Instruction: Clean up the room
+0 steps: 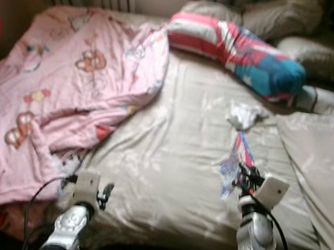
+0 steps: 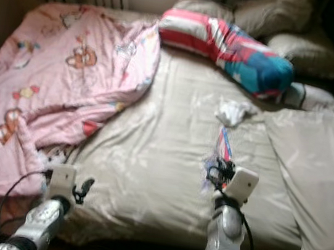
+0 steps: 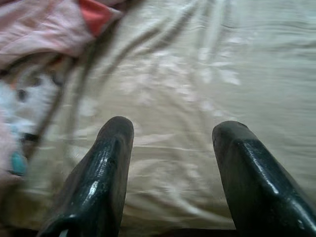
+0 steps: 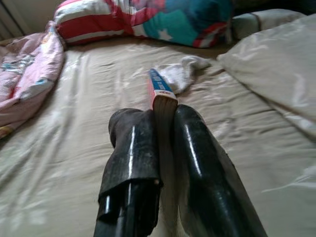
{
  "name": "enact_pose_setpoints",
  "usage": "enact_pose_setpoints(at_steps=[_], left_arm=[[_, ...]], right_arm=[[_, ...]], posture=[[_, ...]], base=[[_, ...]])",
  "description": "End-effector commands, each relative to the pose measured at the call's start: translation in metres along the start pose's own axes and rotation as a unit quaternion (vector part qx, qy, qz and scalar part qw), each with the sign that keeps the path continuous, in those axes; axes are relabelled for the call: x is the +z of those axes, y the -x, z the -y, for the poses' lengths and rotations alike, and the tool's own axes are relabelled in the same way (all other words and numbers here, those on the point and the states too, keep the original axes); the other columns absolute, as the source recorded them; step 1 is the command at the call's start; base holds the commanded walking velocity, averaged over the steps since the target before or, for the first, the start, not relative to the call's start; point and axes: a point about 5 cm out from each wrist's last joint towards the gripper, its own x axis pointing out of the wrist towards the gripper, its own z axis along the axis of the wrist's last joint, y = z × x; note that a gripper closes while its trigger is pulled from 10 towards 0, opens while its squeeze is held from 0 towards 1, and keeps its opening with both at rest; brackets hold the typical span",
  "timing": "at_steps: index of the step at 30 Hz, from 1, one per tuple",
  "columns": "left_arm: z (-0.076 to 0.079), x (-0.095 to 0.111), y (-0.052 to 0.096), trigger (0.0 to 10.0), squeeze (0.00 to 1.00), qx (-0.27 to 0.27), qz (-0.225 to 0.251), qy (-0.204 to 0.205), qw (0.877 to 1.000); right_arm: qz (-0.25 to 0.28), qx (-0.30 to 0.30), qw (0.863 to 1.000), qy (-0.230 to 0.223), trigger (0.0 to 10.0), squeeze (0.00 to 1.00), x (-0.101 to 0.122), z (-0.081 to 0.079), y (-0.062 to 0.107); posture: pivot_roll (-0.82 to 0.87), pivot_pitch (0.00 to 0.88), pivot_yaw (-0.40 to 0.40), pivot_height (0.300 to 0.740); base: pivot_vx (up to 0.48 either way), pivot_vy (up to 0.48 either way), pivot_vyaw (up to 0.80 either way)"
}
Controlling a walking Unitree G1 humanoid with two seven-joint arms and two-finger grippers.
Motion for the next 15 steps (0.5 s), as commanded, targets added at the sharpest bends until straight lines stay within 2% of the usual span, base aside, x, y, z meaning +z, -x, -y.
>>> enact_pose_setpoints(at_steps=[1, 10, 15], left_arm=[[-0.0016, -0.0072, 0.0035, 10.0, 0.00, 0.002, -0.011, 0.000, 1.000], [-0.0017, -0.0067, 0.0033, 10.0, 0.00, 0.002, -0.010, 0.000, 1.000], [-0.0022, -0.0074, 0.0030, 10.0, 0.00, 0.007, -0.016, 0.003, 1.000]], right_arm=[[0.019, 0.013, 1.000, 0.000, 10.0, 0.00, 0.0081, -0.0068, -0.0046], [0.020, 0.012, 1.000, 0.001, 10.0, 0.00, 0.0085, -0.0068, -0.0047], [0.017, 0.015, 1.000, 0.002, 10.0, 0.00, 0.0079, -0.0071, -0.0048]], posture=[[-0.04, 0.145, 0.022, 0.726], [-0.05, 0.148, 0.021, 0.726], [-0.04, 0.151, 0.021, 0.726]], base=[[0.000, -0.371, 0.00], [0.000, -0.342, 0.00], [0.000, 0.000, 0.00]])
